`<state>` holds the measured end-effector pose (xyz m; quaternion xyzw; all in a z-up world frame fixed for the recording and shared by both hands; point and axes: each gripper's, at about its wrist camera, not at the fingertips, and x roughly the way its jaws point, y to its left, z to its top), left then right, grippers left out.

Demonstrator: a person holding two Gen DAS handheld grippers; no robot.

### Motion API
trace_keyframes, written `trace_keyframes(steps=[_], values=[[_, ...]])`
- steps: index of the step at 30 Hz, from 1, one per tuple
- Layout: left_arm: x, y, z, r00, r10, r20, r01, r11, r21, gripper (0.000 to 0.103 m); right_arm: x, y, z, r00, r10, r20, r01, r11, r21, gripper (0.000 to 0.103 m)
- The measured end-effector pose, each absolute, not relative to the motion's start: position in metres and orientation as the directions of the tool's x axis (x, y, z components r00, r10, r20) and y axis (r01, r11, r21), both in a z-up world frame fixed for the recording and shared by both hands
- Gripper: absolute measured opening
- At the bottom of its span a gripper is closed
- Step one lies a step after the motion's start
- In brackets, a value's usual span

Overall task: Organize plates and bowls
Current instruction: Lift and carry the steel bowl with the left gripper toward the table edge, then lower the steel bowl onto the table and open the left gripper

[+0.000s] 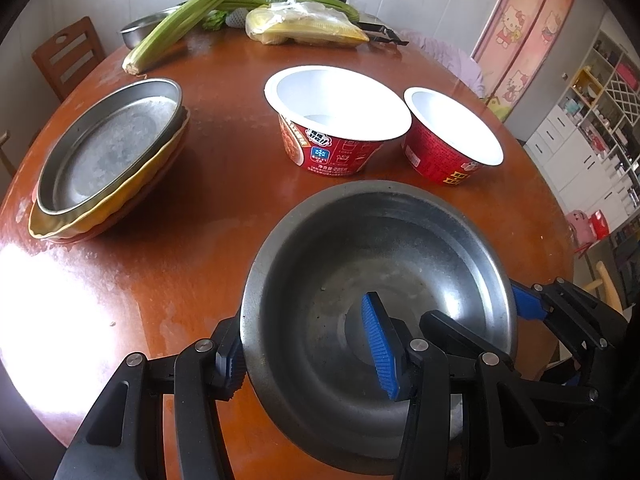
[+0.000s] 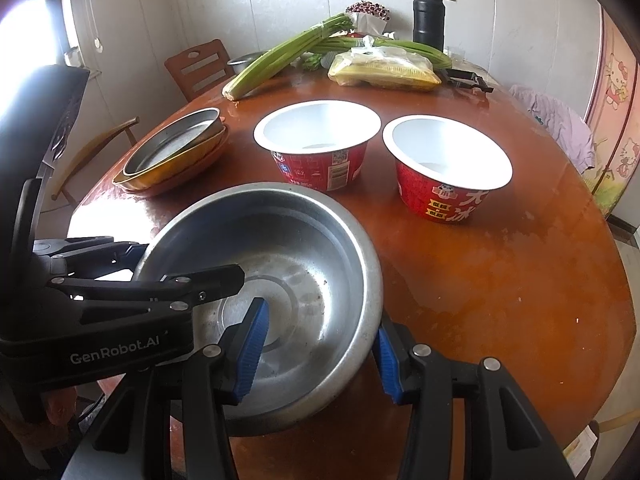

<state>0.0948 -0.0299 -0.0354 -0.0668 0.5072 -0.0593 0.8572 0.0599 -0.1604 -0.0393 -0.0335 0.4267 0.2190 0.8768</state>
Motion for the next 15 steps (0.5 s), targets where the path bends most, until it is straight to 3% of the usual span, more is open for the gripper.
trace_keyframes(steps=[15], values=[[0.094, -0.024, -0.034, 0.482, -0.176, -0.858, 0.018, 0.981, -0.192, 0.054, 0.062, -0.170, -0.037, 0.531, 0.393, -0.751, -0.402, 0.897, 0.185, 0.050]])
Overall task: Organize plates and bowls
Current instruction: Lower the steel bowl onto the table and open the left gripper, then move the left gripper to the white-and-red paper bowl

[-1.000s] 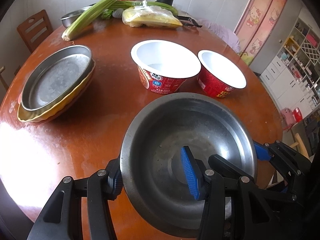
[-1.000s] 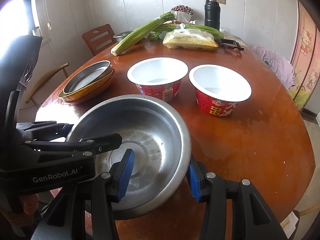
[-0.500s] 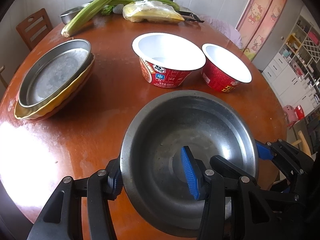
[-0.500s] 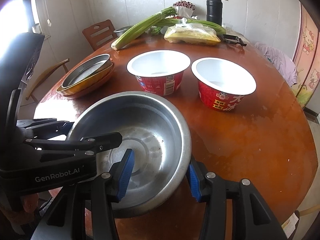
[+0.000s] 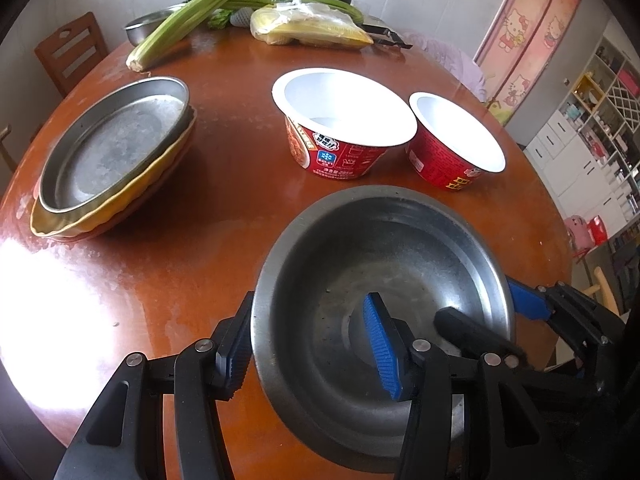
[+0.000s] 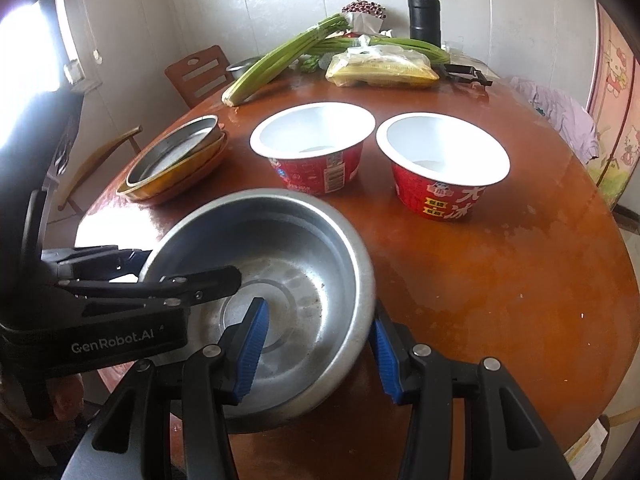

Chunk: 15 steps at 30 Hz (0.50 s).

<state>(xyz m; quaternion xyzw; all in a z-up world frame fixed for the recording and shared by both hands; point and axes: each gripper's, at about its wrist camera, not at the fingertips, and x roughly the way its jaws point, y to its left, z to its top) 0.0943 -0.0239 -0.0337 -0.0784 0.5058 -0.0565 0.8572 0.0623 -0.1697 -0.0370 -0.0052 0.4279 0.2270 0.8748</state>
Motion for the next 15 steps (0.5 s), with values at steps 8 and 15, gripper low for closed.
trace_keyframes(steps=[8, 15], values=[[0.089, -0.016, -0.018, 0.519, -0.157, -0.840, -0.007, 0.982, -0.188, 0.054, 0.062, -0.183, -0.025, 0.556, 0.417, -0.719, -0.383, 0.896, 0.224, 0.050], [0.090, -0.007, 0.000, 0.560, -0.133, -0.817, -0.015, 0.985, -0.171, 0.054, 0.063, -0.189, -0.016, 0.572, 0.435, -0.696, -0.376, 0.892, 0.250, 0.050]])
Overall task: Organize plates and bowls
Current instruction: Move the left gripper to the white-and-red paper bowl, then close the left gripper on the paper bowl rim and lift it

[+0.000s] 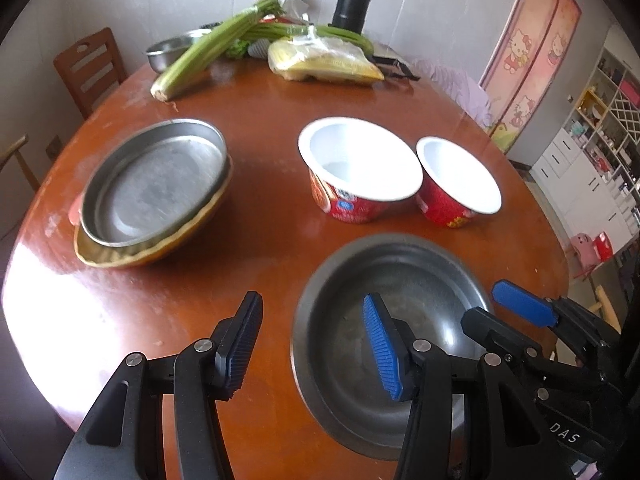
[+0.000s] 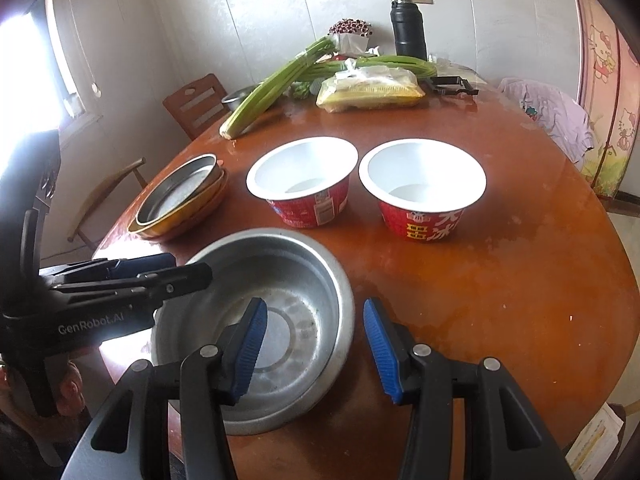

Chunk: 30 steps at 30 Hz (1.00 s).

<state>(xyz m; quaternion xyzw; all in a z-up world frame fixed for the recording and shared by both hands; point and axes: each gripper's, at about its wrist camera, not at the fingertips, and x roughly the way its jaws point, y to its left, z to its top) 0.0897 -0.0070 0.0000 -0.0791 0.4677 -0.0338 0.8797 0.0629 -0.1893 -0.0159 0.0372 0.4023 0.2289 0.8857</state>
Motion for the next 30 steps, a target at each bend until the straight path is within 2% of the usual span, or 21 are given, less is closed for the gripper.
trace_keyframes(steps=[15, 30], values=[[0.145, 0.009, 0.032, 0.612, -0.093, -0.786, -0.007, 0.992, -0.123, 0.055, 0.119, -0.180, -0.008, 0.533, 0.507, -0.678, -0.340, 0.862, 0.377, 0.050], [0.223, -0.001, 0.014, 0.554, -0.102, -0.826, 0.028, 0.994, -0.104, 0.055, 0.174, -0.159, -0.020, 0.497, 0.491, -0.715, -0.294, 0.871, 0.393, 0.050]])
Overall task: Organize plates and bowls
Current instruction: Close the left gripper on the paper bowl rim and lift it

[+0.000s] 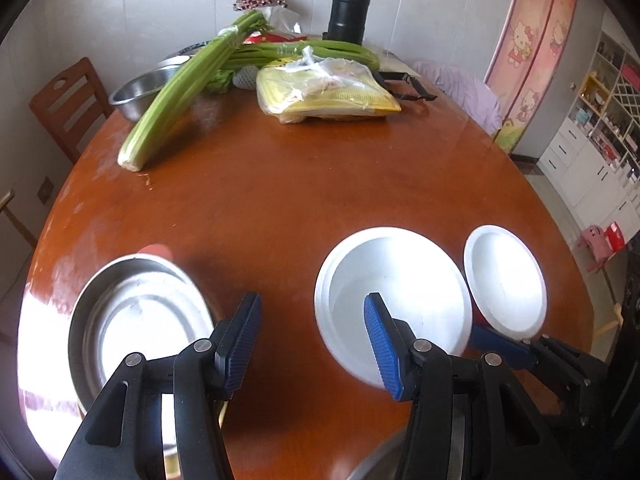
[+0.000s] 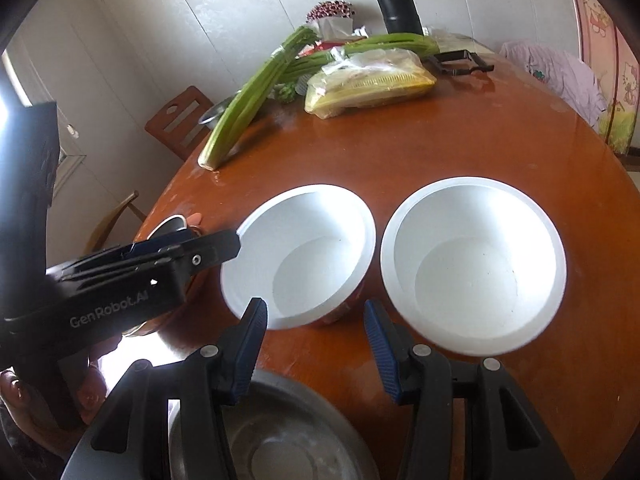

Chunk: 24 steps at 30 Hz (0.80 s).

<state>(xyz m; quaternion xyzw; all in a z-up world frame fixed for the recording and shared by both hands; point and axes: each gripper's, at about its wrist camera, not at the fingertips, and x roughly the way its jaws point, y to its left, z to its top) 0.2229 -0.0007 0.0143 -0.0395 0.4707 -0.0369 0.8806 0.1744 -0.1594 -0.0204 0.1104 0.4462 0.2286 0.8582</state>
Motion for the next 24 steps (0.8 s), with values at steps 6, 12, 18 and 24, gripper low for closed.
trace_keyframes(steps=[6, 12, 18, 24], values=[[0.242, -0.007, 0.005, 0.535, -0.110, -0.838, 0.043, 0.994, -0.104, 0.055, 0.181, -0.156, -0.021, 0.488, 0.498, -0.717, -0.311, 0.867, 0.390, 0.050], [0.253, -0.012, -0.009, 0.502, -0.121, -0.856, 0.047, 0.992, -0.113, 0.054, 0.186, -0.151, -0.023, 0.479, 0.501, -0.720, -0.333, 0.863, 0.379, 0.050], [0.259, -0.017, -0.019, 0.464, -0.187, -0.866, 0.085, 0.982, -0.167, 0.042, 0.187, -0.145, -0.022, 0.482, 0.502, -0.718, -0.359, 0.861, 0.361, 0.050], [0.259, -0.017, -0.022, 0.458, -0.193, -0.868, 0.079, 0.981, -0.177, 0.040, 0.187, -0.143, -0.021, 0.493, 0.489, -0.719, -0.362, 0.867, 0.342, 0.051]])
